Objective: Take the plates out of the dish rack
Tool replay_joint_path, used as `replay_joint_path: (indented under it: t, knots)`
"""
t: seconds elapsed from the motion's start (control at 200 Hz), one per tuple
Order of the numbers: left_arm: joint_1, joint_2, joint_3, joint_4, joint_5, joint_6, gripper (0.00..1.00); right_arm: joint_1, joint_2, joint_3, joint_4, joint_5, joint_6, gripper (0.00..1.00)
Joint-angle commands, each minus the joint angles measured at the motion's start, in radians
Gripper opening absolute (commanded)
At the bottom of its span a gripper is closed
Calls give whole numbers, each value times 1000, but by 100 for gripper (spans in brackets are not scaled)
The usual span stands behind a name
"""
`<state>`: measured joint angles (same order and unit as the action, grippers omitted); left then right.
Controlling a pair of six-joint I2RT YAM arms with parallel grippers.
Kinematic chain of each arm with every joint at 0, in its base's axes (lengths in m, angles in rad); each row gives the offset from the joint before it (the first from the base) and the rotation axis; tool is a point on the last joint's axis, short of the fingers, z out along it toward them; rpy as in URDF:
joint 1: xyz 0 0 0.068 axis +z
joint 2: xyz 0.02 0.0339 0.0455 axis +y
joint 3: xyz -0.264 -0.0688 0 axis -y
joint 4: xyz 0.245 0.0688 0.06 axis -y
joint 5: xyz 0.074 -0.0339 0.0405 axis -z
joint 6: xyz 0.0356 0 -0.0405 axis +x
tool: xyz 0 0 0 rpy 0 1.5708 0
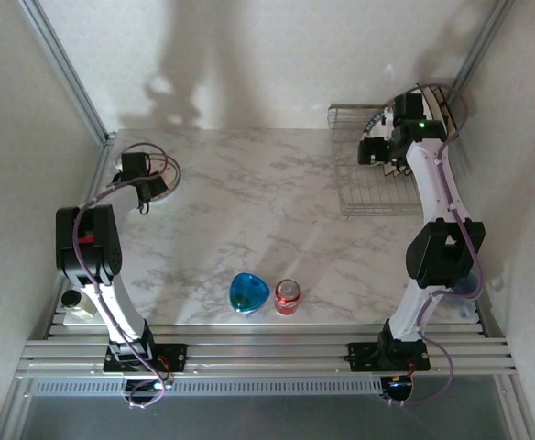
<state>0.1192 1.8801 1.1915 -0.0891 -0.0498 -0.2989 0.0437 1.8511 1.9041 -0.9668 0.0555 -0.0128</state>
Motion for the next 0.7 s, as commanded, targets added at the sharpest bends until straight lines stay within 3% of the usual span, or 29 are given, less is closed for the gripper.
replay_joint_path:
  t: [0.0,0.696]
  knots:
    - [-9,5,-12,-7,0,24,80,7,-39,-14,10,-7,-9,99]
    - [-12,14,74,-136,-11,93,86,12,-40,-24,10,9,-13,99]
